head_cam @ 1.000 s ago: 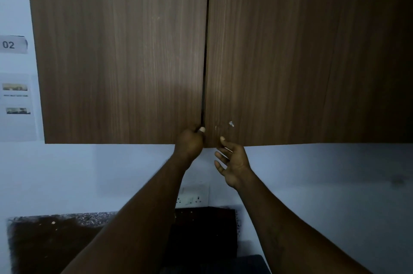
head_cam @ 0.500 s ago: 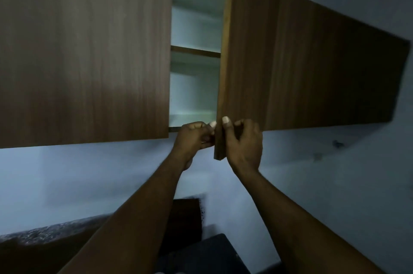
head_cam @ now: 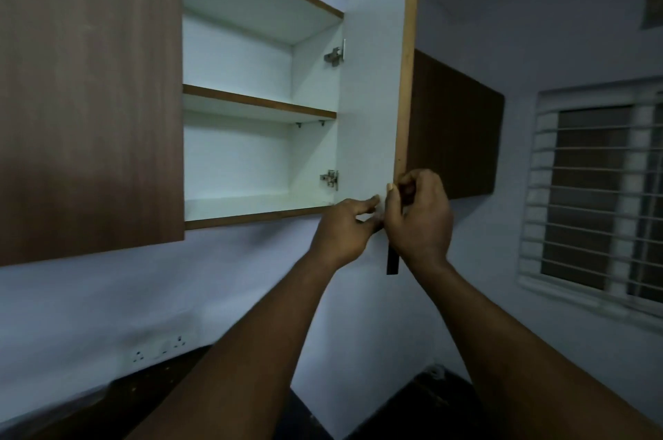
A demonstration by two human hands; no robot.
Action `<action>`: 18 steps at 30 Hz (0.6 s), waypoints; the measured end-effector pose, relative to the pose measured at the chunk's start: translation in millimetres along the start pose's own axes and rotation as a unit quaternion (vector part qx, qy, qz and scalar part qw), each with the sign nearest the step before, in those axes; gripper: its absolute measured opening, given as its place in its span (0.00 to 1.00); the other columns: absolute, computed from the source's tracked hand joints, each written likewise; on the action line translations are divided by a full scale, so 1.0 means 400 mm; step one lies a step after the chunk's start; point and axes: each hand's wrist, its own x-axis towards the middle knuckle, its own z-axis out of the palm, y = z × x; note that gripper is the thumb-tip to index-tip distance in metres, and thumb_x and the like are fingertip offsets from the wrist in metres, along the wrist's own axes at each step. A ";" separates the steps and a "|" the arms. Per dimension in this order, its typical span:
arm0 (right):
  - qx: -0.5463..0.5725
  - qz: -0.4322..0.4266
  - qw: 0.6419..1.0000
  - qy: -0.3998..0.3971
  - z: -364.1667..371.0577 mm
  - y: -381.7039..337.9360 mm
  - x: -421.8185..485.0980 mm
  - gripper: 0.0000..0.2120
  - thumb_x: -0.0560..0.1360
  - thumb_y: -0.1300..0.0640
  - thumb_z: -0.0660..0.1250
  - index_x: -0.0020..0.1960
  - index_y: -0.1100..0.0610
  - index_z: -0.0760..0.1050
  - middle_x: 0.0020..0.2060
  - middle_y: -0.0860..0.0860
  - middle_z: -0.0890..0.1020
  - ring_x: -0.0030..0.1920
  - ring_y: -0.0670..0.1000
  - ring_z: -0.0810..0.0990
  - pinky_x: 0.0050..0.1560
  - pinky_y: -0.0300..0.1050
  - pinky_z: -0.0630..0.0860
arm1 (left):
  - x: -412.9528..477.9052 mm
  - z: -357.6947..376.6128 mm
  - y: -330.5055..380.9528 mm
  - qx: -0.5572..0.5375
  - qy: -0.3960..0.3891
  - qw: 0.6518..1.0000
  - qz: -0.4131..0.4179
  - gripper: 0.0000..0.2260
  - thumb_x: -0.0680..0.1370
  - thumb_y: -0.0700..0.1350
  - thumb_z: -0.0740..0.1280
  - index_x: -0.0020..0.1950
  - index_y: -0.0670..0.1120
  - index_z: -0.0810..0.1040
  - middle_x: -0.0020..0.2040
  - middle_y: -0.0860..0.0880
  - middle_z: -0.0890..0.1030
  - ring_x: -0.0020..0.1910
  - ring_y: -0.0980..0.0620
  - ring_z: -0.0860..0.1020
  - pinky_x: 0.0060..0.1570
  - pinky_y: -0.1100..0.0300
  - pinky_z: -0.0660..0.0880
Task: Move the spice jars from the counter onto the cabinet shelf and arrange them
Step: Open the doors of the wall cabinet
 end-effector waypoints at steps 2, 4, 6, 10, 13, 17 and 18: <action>-0.023 0.005 1.000 -0.004 -0.026 0.027 0.009 0.06 0.80 0.52 0.68 0.52 0.54 0.74 0.47 0.47 0.76 0.43 0.47 0.77 0.38 0.47 0.78 | 0.017 0.038 0.003 0.058 0.002 0.998 0.012 0.24 0.81 0.57 0.69 0.76 0.57 0.73 0.70 0.52 0.78 0.59 0.51 0.82 0.62 0.49 0.79; -0.055 -0.003 0.998 -0.009 -0.050 0.057 0.020 0.07 0.80 0.52 0.68 0.54 0.54 0.75 0.48 0.48 0.78 0.44 0.48 0.78 0.40 0.46 0.78 | 0.033 0.070 -0.004 0.117 -0.011 0.992 0.036 0.25 0.81 0.56 0.69 0.78 0.58 0.70 0.72 0.51 0.76 0.61 0.49 0.81 0.64 0.50 0.78; -0.096 -0.009 0.995 -0.016 -0.071 0.089 0.032 0.07 0.81 0.51 0.67 0.54 0.54 0.76 0.48 0.49 0.79 0.46 0.49 0.78 0.40 0.46 0.77 | 0.049 0.101 -0.014 0.168 -0.032 0.983 0.064 0.26 0.82 0.53 0.69 0.80 0.59 0.66 0.73 0.49 0.74 0.65 0.47 0.79 0.66 0.51 0.76; -0.181 0.023 0.983 -0.009 -0.092 0.150 0.050 0.08 0.81 0.49 0.65 0.55 0.54 0.76 0.51 0.50 0.78 0.50 0.50 0.75 0.42 0.43 0.69 | 0.090 0.146 -0.021 0.260 -0.083 0.957 0.094 0.32 0.82 0.48 0.67 0.81 0.65 0.57 0.77 0.50 0.68 0.71 0.45 0.73 0.65 0.53 0.74; -0.241 0.033 0.970 -0.014 -0.109 0.191 0.060 0.09 0.81 0.50 0.66 0.57 0.55 0.77 0.54 0.52 0.77 0.54 0.52 0.74 0.42 0.43 0.70 | 0.120 0.186 -0.007 0.322 -0.108 0.935 0.102 0.37 0.81 0.46 0.68 0.82 0.65 0.51 0.83 0.52 0.59 0.75 0.43 0.69 0.64 0.49 0.75; -0.280 0.003 0.958 -0.065 -0.127 0.237 0.066 0.12 0.80 0.57 0.69 0.62 0.57 0.79 0.56 0.53 0.80 0.55 0.54 0.76 0.47 0.47 0.78 | 0.153 0.237 0.008 0.341 -0.123 0.926 0.104 0.39 0.81 0.44 0.67 0.83 0.64 0.48 0.84 0.56 0.52 0.76 0.42 0.66 0.67 0.47 0.74; -0.283 -0.003 0.956 -0.073 -0.131 0.246 0.067 0.12 0.79 0.58 0.69 0.63 0.57 0.80 0.56 0.54 0.81 0.55 0.54 0.77 0.48 0.48 0.79 | 0.159 0.246 0.009 0.338 -0.130 0.926 0.107 0.39 0.81 0.43 0.66 0.83 0.64 0.47 0.84 0.57 0.51 0.76 0.42 0.66 0.67 0.47 0.73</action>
